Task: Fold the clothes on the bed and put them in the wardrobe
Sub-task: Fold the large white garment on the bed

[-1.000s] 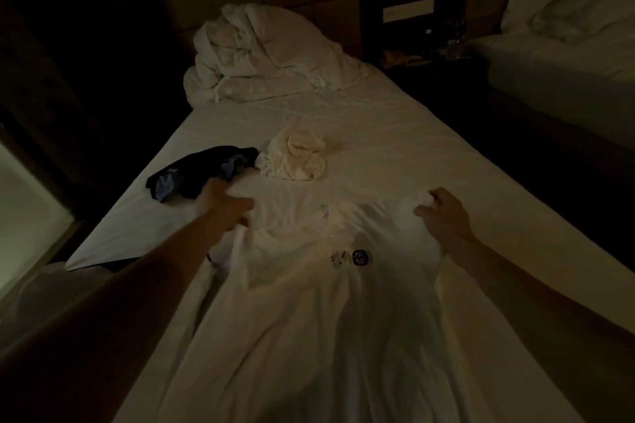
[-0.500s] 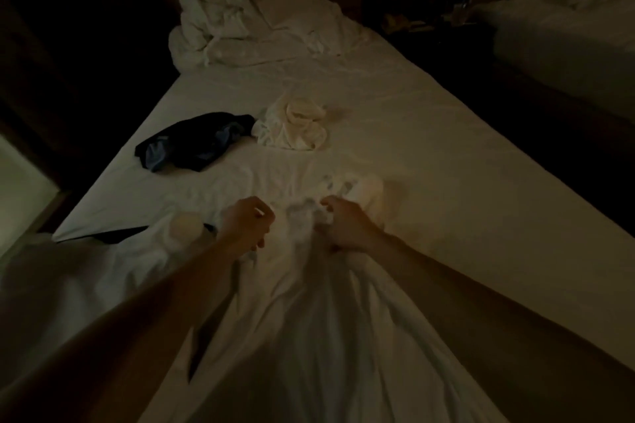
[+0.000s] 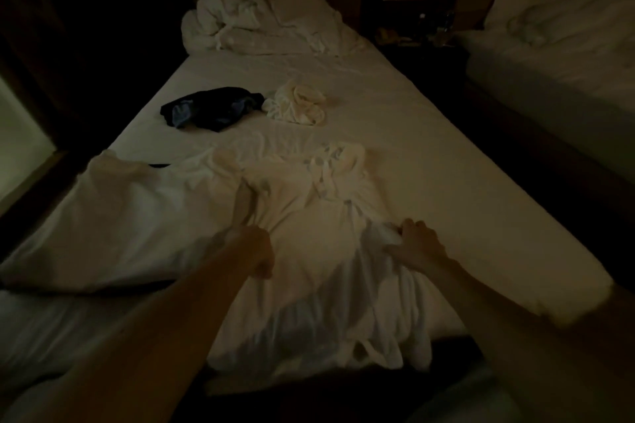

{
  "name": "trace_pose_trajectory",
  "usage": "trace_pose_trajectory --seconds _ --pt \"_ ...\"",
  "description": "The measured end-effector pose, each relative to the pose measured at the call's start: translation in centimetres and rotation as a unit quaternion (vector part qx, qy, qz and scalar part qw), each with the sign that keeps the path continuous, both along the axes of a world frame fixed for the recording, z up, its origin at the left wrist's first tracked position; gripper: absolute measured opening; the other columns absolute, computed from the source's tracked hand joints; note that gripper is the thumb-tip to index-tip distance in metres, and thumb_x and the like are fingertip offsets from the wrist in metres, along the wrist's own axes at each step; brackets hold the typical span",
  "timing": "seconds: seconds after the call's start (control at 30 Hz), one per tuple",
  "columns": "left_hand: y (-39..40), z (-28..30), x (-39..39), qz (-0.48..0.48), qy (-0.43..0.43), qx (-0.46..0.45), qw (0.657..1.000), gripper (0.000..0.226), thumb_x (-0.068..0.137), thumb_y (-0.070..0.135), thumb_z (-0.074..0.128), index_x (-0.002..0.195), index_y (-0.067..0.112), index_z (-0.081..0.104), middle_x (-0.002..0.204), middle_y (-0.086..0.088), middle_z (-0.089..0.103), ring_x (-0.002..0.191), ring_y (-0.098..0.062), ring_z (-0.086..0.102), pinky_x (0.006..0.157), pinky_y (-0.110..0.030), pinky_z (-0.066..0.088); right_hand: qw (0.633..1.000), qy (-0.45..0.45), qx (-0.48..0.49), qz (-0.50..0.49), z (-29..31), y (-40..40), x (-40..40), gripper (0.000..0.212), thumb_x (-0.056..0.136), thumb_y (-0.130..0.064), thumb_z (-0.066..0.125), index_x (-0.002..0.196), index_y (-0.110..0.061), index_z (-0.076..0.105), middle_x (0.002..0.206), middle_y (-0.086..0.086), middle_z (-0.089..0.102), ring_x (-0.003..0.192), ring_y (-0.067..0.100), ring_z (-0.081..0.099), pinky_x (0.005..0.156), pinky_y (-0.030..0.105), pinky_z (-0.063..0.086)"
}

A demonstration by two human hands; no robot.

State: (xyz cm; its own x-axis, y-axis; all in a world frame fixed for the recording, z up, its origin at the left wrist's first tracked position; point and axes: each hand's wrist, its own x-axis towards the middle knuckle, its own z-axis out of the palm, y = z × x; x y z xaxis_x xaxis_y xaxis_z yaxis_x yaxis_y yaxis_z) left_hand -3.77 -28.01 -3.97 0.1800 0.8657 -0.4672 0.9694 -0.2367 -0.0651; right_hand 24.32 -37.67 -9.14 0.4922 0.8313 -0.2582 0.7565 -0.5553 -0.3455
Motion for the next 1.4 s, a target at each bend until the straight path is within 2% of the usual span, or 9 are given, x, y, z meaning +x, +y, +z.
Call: trace_pose_trajectory --seconds 0.23,0.37,0.47,0.57,0.7,0.83,0.97,1.17,1.4 --pt "-5.2 0.7 -0.3 -0.030 0.130 0.173 0.976 0.046 0.090 0.036 0.056 0.131 0.016 0.053 0.134 -0.011 0.050 0.121 -0.028 0.050 0.082 -0.034 0.046 0.999 0.046 0.004 -0.026 -0.9 -7.8 -1.5 0.043 0.090 -0.047 0.059 0.114 -0.012 0.052 0.119 0.015 0.059 0.098 0.029 0.059 0.070 0.027 0.039" --pt "-6.7 0.9 -1.0 -0.041 0.088 0.192 0.977 0.043 0.094 0.030 0.051 0.136 0.021 0.045 0.139 -0.004 0.047 0.126 -0.028 0.049 0.103 -0.046 0.036 0.997 0.037 0.072 -0.013 0.5 -8.4 -2.9 0.027 0.084 -0.031 0.062 0.099 -0.015 0.045 0.106 0.014 0.060 0.089 0.030 0.060 0.072 0.035 0.049" --pt "-7.7 1.4 -0.2 0.045 -0.095 0.098 0.990 0.035 0.090 0.029 0.060 0.116 0.007 0.054 0.122 -0.013 0.056 0.107 -0.032 0.060 0.089 -0.044 0.048 0.991 0.033 0.132 -0.009 1.5 -8.5 -4.8 0.026 0.081 -0.020 0.061 0.101 -0.014 0.046 0.100 0.014 0.060 0.087 0.033 0.062 0.075 0.039 0.054" --pt "-8.6 1.3 1.6 0.228 -0.412 -0.128 0.873 0.035 0.086 0.017 0.072 0.107 -0.005 0.054 0.094 -0.024 0.061 0.074 -0.033 0.067 0.070 -0.041 0.058 0.979 0.131 0.153 -0.028 2.1 -8.4 -7.6 0.025 0.082 -0.013 0.066 0.101 -0.012 0.050 0.098 0.013 0.058 0.081 0.032 0.064 0.067 0.040 0.058" --pt "-9.2 1.4 2.0 0.273 -0.532 -0.270 0.755 0.064 0.083 0.027 0.076 0.132 0.007 0.039 0.109 -0.031 0.060 0.076 -0.042 0.071 0.056 -0.038 0.058 0.888 0.432 0.140 -0.079 2.4 -9.3 -10.3 0.029 0.089 -0.013 0.069 0.110 -0.011 0.050 0.099 0.017 0.060 0.072 0.031 0.069 0.054 0.039 0.059" --pt "-8.2 -0.1 -0.8 0.291 -0.481 -0.241 0.791 0.025 0.097 0.017 0.055 0.108 -0.005 0.050 0.103 -0.025 0.061 0.067 -0.038 0.068 0.065 -0.047 0.060 0.859 0.465 0.172 -0.126 0.5 -10.6 -9.6 0.014 0.096 -0.014 0.058 0.105 -0.006 0.052 0.089 0.021 0.061 0.062 0.033 0.067 0.062 0.050 0.060" --pt "-9.3 -3.6 -2.6 0.127 -0.280 -0.080 0.948 0.025 0.086 0.019 0.068 0.087 -0.006 0.064 0.076 -0.019 0.063 0.063 -0.028 0.063 0.063 -0.034 0.054 0.934 0.257 0.198 -0.153 -2.7 -12.4 -8.2 0.019 0.094 -0.022 0.059 0.105 -0.007 0.055 0.100 0.022 0.065 0.083 0.035 0.067 0.075 0.043 0.059" --pt "-15.1 -6.7 -1.3 -0.031 -0.131 0.094 0.986 0.109 0.070 0.073 0.065 0.149 0.012 0.021 0.152 -0.016 0.026 0.137 -0.034 0.032 0.109 -0.043 0.031 0.985 0.156 -0.003 -0.077 -8.1 -14.4 -8.4 0.064 0.089 -0.033 0.062 0.140 -0.002 0.038 0.144 0.019 0.040 0.134 0.037 0.039 0.109 0.041 0.033" --pt "-15.1 -9.6 -2.6 -0.078 -0.174 0.175 0.966 0.034 0.093 0.032 0.058 0.121 0.017 0.045 0.132 -0.012 0.038 0.111 -0.031 0.051 0.088 -0.038 0.045 0.958 0.264 0.112 -0.017 -7.6 -15.1 -9.6 0.045 0.093 -0.023 0.063 0.130 -0.001 0.048 0.128 0.014 0.053 0.118 0.025 0.050 0.091 0.027 0.040"
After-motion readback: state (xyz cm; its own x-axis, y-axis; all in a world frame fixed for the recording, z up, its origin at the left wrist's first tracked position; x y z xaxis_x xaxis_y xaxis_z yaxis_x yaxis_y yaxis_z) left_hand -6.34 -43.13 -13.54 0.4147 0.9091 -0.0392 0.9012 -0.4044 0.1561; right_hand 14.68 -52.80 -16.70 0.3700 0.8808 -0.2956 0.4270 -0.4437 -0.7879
